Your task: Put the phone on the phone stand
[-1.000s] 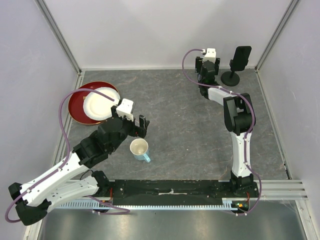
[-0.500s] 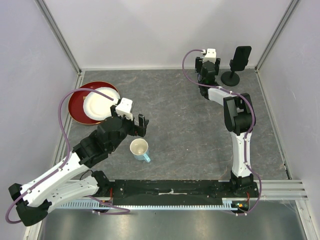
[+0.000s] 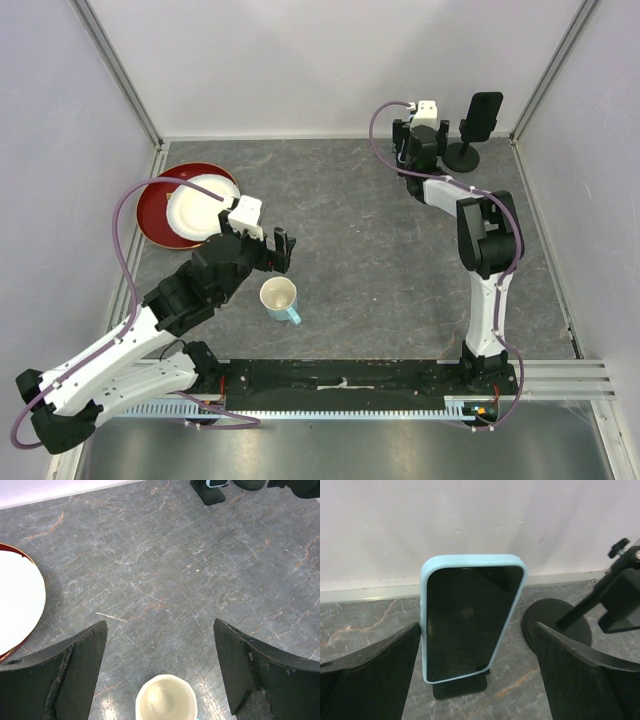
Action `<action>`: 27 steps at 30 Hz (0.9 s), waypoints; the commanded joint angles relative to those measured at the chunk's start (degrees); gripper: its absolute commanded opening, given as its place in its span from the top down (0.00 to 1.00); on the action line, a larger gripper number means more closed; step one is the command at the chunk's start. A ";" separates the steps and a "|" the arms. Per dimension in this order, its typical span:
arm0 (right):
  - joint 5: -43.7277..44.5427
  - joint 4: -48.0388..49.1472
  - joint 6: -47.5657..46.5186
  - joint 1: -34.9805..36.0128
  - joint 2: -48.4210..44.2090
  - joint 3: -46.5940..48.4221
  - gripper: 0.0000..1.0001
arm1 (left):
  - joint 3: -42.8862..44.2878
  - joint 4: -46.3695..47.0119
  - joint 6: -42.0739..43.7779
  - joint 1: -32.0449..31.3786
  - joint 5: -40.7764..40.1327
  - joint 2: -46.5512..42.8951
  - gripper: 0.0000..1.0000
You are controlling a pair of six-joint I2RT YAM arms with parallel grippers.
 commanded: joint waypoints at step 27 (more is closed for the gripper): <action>-17.62 -55.18 24.44 22.91 -79.78 -39.38 0.02 | 1.05 -8.41 -12.31 -0.58 4.53 -13.03 0.06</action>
